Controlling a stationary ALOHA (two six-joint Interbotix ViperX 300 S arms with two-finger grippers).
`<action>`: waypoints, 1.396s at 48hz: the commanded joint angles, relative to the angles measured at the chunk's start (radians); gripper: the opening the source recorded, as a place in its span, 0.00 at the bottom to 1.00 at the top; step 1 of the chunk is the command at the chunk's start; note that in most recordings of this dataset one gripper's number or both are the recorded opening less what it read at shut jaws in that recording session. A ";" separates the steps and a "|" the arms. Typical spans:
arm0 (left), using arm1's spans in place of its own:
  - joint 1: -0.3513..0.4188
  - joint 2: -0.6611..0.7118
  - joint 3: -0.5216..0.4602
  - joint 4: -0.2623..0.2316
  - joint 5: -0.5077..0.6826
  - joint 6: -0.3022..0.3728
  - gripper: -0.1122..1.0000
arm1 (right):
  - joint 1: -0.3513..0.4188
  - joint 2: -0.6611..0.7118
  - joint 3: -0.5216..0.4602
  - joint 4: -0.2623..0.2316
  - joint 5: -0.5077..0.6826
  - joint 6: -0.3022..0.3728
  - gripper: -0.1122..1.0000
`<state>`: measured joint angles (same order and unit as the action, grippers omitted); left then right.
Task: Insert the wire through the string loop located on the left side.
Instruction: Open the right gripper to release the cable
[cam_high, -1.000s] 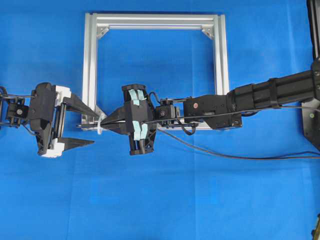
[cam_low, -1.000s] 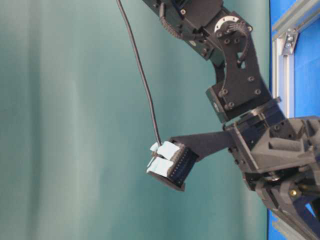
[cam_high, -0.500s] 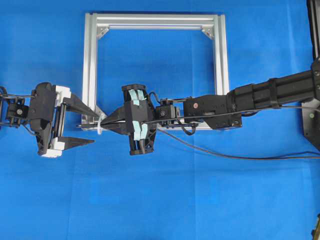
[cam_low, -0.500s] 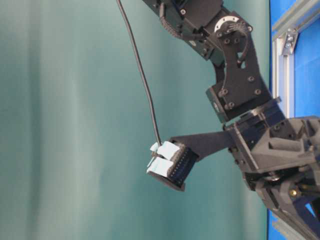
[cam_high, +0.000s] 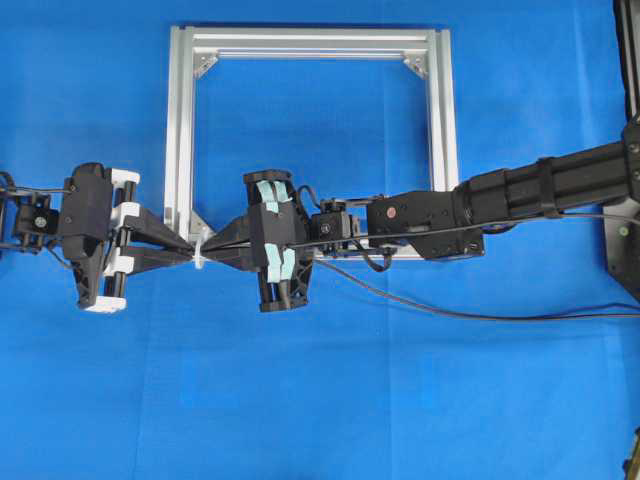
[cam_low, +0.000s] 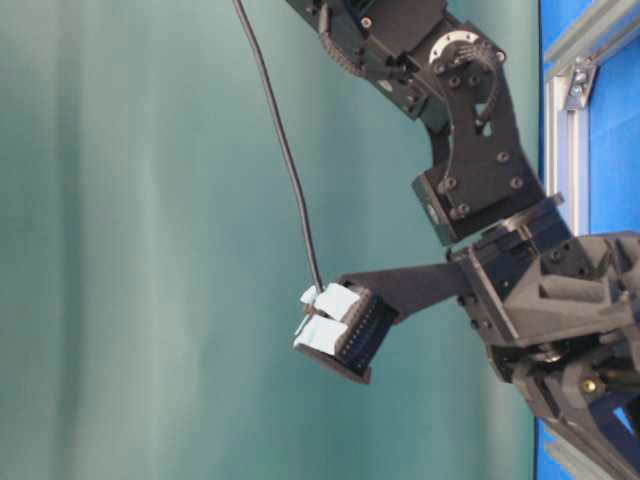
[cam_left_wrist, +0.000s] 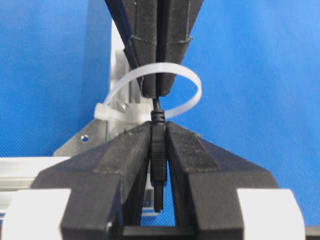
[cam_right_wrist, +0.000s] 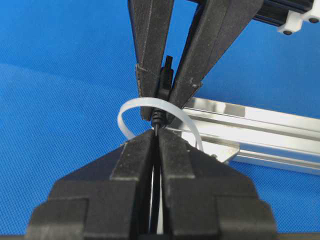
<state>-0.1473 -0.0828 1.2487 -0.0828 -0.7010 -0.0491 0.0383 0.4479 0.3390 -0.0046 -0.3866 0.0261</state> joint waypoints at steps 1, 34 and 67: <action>0.000 -0.008 -0.011 0.002 0.000 0.002 0.17 | -0.003 -0.021 -0.012 0.002 -0.003 0.002 0.11; 0.000 -0.009 -0.011 0.003 0.000 0.002 0.17 | 0.002 -0.029 0.003 0.006 0.009 0.008 0.57; 0.000 -0.152 0.046 0.002 0.109 -0.012 0.17 | 0.005 -0.063 0.060 0.011 -0.005 0.005 0.95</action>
<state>-0.1473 -0.1856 1.2916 -0.0828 -0.6197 -0.0583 0.0399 0.4387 0.4050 0.0046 -0.3850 0.0322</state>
